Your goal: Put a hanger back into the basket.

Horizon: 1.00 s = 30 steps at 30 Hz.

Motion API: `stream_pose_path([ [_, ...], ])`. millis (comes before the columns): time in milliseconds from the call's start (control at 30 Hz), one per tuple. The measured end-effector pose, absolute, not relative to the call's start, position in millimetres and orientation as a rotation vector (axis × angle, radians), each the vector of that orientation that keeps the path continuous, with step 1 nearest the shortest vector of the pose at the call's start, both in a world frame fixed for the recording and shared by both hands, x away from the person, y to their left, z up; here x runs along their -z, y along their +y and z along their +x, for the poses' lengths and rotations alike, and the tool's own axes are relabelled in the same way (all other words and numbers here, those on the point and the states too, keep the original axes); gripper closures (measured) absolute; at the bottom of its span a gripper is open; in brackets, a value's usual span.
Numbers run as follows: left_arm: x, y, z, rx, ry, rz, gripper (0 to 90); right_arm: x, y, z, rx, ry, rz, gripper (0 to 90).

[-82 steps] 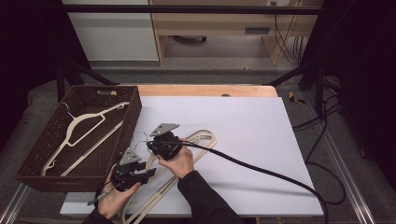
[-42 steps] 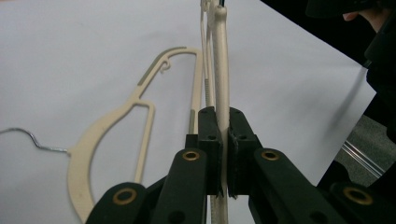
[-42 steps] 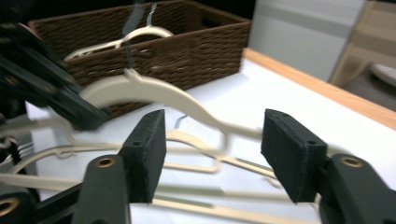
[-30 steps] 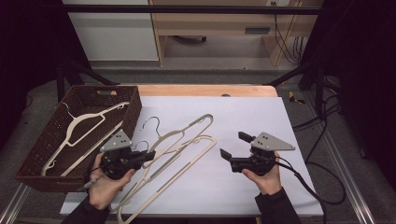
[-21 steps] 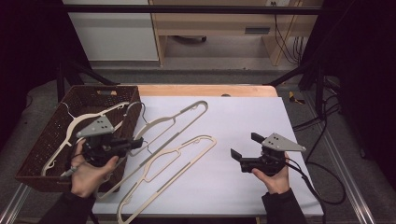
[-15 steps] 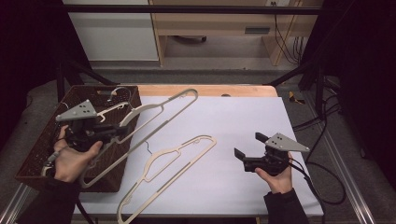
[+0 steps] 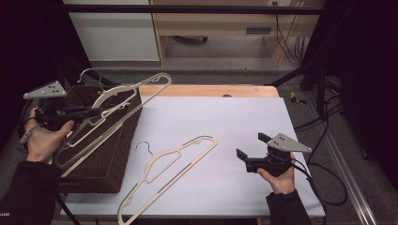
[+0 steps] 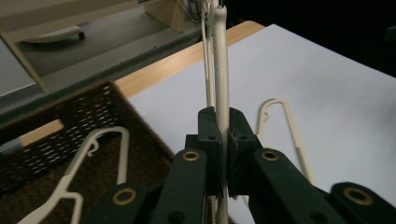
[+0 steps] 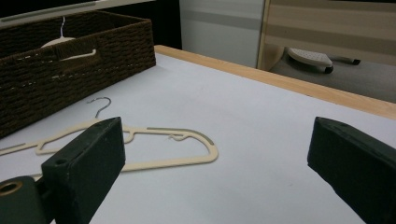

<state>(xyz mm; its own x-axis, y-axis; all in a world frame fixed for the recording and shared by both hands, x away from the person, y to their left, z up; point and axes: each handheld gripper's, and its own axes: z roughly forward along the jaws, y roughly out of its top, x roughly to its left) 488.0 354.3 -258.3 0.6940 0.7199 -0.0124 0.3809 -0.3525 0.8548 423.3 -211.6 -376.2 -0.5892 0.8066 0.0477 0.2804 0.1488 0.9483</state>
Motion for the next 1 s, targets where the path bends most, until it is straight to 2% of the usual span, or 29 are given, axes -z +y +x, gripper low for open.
stream_pose_path([
  [267,274,391,505,-0.443,0.920,1.941,86.2,373,-215,422,-1.456,1.935,1.030,2.7],
  [467,289,410,512,-0.439,0.961,1.974,86.3,373,-216,422,-1.451,1.936,1.028,2.5],
  [1000,310,464,502,-0.463,1.071,1.935,86.3,372,-217,422,-1.442,1.931,1.037,2.6],
])
